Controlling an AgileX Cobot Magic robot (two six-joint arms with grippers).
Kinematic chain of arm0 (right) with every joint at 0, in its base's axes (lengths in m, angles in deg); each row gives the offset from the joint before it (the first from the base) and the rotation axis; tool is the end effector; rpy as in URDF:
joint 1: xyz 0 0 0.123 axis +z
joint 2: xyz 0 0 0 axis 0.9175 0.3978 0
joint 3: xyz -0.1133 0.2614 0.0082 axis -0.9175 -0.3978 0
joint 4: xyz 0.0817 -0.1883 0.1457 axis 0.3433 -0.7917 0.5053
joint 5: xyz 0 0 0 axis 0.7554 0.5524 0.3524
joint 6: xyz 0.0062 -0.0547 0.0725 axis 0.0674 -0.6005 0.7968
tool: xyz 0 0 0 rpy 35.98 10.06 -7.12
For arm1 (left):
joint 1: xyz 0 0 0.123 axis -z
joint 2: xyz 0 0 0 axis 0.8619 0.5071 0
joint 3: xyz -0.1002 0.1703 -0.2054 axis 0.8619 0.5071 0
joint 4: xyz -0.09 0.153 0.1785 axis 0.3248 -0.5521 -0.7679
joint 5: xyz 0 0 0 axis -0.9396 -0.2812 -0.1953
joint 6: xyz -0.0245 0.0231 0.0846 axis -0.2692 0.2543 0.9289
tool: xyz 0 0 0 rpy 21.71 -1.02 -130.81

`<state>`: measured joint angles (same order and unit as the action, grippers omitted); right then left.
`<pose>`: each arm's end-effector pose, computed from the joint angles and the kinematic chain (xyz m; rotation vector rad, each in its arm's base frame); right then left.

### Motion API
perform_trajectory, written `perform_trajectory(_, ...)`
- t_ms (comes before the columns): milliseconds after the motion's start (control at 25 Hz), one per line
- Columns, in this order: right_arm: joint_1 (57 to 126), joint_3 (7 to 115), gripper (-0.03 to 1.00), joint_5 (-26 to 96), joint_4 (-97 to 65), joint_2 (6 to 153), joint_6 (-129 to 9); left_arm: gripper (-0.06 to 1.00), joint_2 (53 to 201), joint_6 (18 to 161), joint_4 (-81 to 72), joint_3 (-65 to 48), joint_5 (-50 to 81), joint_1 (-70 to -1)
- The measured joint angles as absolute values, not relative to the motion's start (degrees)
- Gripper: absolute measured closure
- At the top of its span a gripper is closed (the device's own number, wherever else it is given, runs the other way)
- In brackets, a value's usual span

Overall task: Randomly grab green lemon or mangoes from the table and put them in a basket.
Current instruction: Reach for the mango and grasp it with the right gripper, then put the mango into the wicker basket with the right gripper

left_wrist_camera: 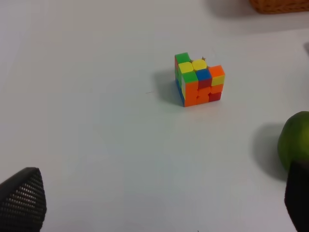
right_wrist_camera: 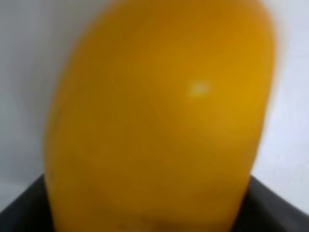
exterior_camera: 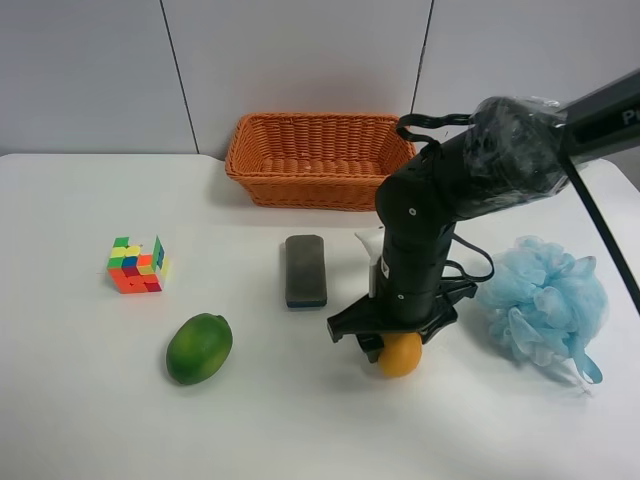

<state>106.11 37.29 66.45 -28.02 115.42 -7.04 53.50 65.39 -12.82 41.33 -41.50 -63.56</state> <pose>0.2468 0.1987 0.1150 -0.3235 3.0776 -0.0348 -0.0079 -0.0074 0.2814 0.1107 2.0234 0.0519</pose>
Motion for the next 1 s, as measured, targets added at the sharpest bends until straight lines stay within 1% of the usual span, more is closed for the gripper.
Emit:
perform_trajectory(400, 106.11, 37.48, 0.34, 66.48, -28.02, 115.28, -7.04, -0.05, 53.50, 65.39, -12.82, 41.33, -41.50, -63.56)
perform_trajectory(600, 106.11, 38.31, 0.34, 71.13, -28.02, 111.26, -7.04, -0.05, 53.50, 65.39, -12.82, 41.33, -41.50, -63.56)
perform_trajectory(840, 106.11, 38.69, 0.34, 77.00, -27.58, 101.98, -7.18, -0.05, 53.50, 65.39, -12.82, 41.33, -41.50, -63.56)
perform_trajectory(1000, 106.11, 42.87, 0.34, 83.52, -28.07, 98.10, -8.28, -0.05, 53.50, 65.39, -12.82, 41.33, -41.50, -63.56)
